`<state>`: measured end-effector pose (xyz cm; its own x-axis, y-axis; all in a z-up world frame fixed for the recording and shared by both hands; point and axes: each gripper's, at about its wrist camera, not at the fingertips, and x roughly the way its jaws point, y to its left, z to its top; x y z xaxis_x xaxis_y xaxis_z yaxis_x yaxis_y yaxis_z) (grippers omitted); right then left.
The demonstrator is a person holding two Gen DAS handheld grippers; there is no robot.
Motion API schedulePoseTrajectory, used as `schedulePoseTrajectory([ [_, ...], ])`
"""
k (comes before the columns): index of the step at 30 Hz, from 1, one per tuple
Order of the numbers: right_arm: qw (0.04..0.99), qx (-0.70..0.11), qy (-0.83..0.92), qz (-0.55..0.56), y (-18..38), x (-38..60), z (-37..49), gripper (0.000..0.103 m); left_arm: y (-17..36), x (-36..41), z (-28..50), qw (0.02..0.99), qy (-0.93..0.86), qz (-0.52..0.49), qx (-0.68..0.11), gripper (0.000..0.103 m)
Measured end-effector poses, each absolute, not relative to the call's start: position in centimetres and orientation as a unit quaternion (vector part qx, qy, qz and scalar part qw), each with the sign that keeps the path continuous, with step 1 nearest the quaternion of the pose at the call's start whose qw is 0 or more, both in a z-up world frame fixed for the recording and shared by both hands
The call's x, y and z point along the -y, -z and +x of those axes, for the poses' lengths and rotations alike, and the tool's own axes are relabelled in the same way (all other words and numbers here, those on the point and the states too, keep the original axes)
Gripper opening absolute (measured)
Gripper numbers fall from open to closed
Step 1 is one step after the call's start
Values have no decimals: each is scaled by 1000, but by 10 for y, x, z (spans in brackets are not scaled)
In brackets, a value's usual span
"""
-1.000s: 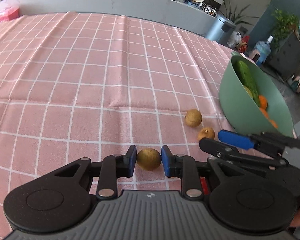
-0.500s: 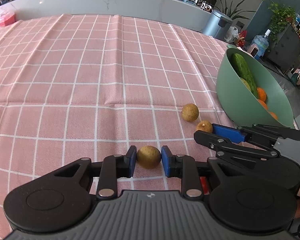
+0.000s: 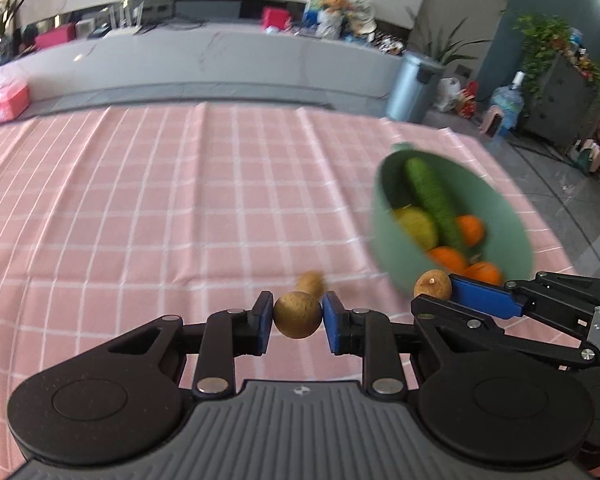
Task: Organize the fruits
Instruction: 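Carry the kiwi over the colander with the left tool while the right tool carries its kiwi, then open the left tool over the colander while the right tool releases its kiwi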
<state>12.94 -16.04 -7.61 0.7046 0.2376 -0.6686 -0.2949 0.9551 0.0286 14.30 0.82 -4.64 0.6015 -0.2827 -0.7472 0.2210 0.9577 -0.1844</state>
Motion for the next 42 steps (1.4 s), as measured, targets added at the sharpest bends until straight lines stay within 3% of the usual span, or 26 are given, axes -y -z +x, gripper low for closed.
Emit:
schedulePoseTrajectory([
  [13, 925, -363, -97, -61, 37, 235, 137, 20, 22, 75, 164, 886, 221, -21, -407, 29],
  [27, 900, -421, -79, -85, 72, 265, 172, 20, 61, 115, 193, 862, 243, 22, -444, 29],
  [42, 889, -444, -73, -87, 94, 267, 185, 20, 71, 123, 205, 865, 230, 27, -446, 32],
])
